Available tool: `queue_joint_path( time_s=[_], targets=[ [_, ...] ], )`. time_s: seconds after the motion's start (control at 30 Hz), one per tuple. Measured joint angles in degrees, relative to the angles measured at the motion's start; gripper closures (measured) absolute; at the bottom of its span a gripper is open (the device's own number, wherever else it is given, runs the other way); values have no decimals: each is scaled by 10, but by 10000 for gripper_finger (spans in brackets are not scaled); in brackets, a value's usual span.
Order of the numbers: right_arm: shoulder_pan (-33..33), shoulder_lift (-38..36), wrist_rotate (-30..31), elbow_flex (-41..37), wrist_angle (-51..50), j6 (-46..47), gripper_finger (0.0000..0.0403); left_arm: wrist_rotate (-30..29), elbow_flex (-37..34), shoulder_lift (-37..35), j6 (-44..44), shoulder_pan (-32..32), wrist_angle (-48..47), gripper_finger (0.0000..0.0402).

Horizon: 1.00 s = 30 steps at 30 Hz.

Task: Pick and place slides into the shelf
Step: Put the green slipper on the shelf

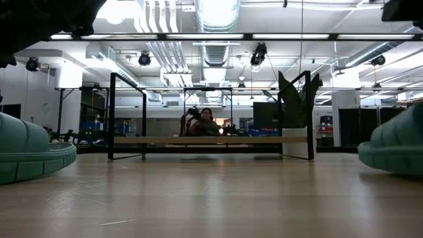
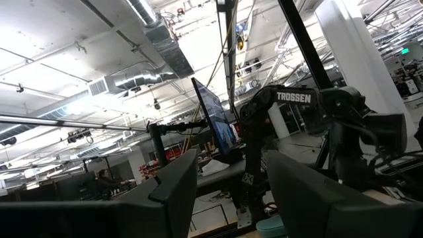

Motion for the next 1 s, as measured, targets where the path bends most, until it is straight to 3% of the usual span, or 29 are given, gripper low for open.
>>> queue_joint_path(
  time_s=[0.7,1.0],
  targets=[
    [-13,0,209,95,-14,-99,392,0,0,0,0,0,0,234],
    [-56,0,257,104,-15,-128,392,0,0,0,0,0,0,234]
  ],
)
